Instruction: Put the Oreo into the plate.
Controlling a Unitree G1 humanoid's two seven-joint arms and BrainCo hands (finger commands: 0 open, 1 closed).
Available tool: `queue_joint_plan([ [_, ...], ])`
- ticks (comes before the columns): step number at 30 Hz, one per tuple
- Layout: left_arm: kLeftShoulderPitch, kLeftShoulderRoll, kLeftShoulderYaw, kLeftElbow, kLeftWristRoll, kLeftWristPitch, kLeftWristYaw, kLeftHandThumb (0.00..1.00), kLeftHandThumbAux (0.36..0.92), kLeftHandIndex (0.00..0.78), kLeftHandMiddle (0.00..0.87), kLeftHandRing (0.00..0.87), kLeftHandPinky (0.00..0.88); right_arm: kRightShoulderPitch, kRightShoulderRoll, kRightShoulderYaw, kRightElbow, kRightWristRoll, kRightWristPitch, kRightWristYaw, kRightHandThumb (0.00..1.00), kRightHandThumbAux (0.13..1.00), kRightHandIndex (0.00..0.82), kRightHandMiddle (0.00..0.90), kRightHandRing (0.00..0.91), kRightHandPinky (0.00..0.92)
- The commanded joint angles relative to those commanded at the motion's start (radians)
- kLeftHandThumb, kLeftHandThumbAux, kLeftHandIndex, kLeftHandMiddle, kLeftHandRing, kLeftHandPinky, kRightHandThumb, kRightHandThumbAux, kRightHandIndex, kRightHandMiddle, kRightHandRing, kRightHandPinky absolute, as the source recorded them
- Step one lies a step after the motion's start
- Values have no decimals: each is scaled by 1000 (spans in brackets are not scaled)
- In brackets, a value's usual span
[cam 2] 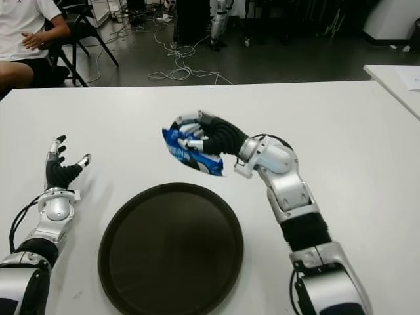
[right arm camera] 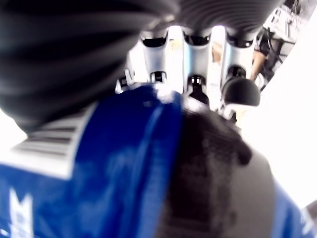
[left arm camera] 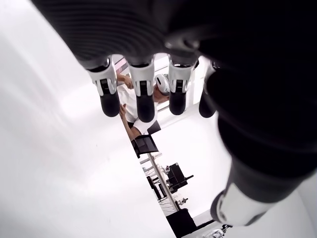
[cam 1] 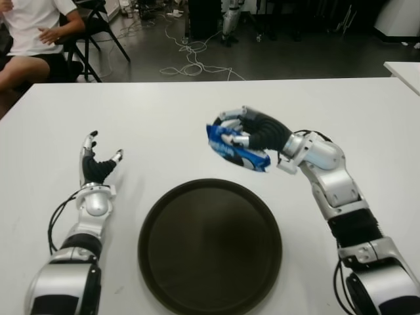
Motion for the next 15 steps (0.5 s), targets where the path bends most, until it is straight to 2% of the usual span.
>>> queue_joint_plan([
  [3, 1, 1, -4, 0, 4, -5, 1, 0, 787, 53, 81, 66, 53, 9, -21, 17, -53, 14, 43, 47, 691, 718, 441, 851, 863, 864],
  [8, 2, 3, -6, -1, 7, -8, 2, 0, 783, 52, 84, 69, 59, 22, -31, 28, -108, 16, 97, 66, 691, 719, 441, 860, 872, 876],
  [15, 2, 4, -5, -1, 6, -10, -2, 0, 777, 57, 88, 70, 53, 35, -27, 44, -128, -5, 100, 52, 688, 720, 440, 862, 871, 873],
])
